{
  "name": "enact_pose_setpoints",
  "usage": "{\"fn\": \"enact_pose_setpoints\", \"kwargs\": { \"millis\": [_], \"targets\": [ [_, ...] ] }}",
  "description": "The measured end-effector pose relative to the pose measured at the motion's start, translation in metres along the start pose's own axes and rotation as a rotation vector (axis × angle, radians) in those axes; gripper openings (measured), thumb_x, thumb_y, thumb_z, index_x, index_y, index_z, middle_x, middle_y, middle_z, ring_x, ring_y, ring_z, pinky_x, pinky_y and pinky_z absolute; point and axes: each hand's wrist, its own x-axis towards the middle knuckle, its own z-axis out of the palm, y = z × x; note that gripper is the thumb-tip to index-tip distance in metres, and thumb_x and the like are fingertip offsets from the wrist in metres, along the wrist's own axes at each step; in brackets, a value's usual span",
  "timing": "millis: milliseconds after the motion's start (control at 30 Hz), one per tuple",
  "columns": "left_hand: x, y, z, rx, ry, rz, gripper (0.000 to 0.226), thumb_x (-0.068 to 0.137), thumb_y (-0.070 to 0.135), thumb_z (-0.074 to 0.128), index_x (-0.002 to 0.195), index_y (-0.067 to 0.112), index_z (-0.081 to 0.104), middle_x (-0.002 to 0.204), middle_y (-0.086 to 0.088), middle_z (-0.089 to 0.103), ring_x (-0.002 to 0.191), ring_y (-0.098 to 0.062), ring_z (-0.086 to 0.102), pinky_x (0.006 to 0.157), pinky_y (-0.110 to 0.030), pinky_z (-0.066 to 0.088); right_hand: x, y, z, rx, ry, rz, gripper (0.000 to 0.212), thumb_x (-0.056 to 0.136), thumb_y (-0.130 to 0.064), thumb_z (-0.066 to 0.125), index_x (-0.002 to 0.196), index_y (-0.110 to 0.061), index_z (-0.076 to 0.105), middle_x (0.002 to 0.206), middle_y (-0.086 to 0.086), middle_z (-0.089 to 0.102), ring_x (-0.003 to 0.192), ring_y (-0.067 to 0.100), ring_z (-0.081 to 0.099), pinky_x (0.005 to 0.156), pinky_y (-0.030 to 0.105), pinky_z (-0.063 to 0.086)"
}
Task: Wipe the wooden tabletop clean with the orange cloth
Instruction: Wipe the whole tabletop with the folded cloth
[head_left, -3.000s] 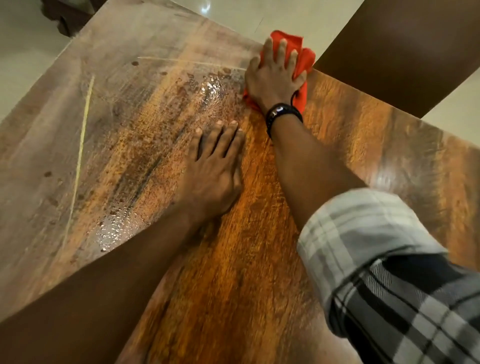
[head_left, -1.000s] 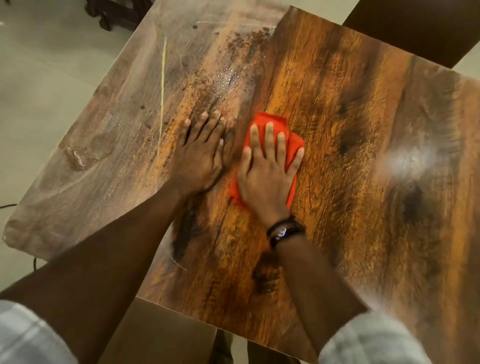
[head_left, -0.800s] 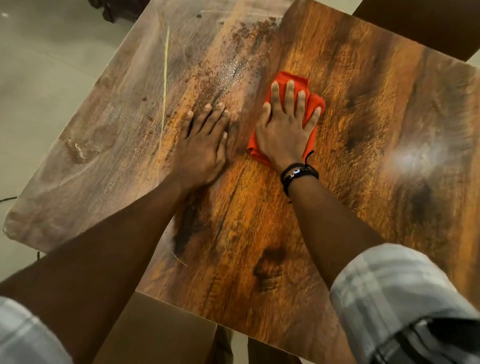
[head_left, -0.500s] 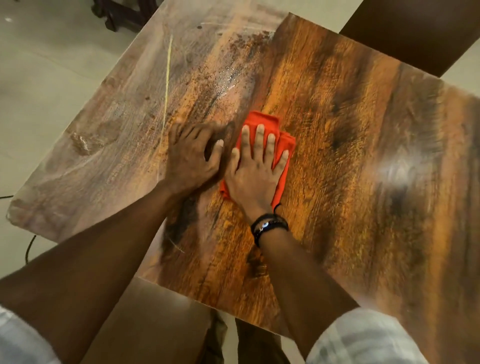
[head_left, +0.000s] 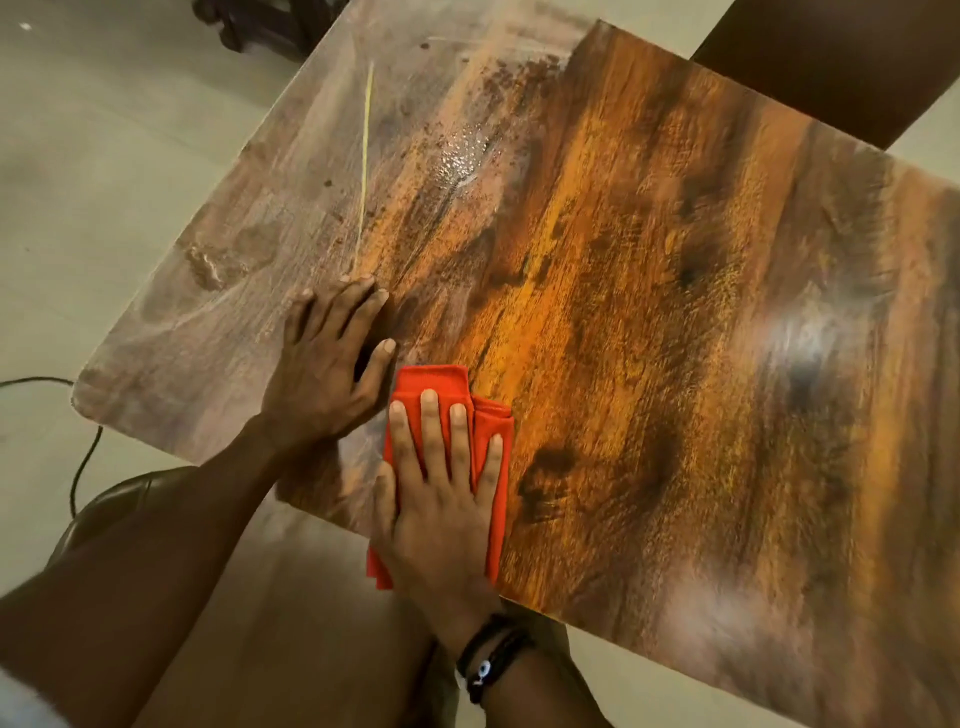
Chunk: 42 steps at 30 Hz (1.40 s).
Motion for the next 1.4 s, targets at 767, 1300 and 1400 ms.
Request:
{"fn": "enact_pose_setpoints", "kwargs": {
  "millis": [767,1300,1400],
  "targets": [
    [-0.001,-0.002,-0.003,-0.203,0.049,-0.044,0.055,0.104,0.041,0.021,0.145,0.013,0.046,0.154,-0.004,0.041,0.148,-0.017,0.025,0.121,-0.046,0.013,0.056,-0.033,0.008,0.023,0.107,0.157,0.061,0.105,-0.042,0.028,0.161,-0.022,0.018,0.169,0.008,0.010,0.156,0.030,0.007,0.122,0.061,0.008],
    [-0.001,-0.010,-0.001,-0.379,0.060,-0.081,0.058,0.105,0.042,0.017,0.146,0.012,0.046,0.154,-0.005,0.042,0.148,-0.016,0.025,0.123,-0.044,0.013,0.189,0.029,-0.014,0.063,-0.011,0.190,0.061,0.107,-0.047,0.021,0.162,-0.028,0.002,0.170,0.002,-0.006,0.156,0.026,-0.007,0.121,0.063,-0.007],
    [0.000,-0.009,-0.001,-0.399,0.061,-0.085,0.058,0.105,0.041,0.018,0.146,0.012,0.045,0.155,-0.005,0.041,0.148,-0.016,0.026,0.123,-0.043,0.012,0.232,0.045,-0.021,0.064,-0.025,0.217,0.062,0.107,-0.046,0.023,0.162,-0.027,0.001,0.170,0.002,-0.006,0.156,0.027,-0.006,0.121,0.064,-0.006]
  ]
}}
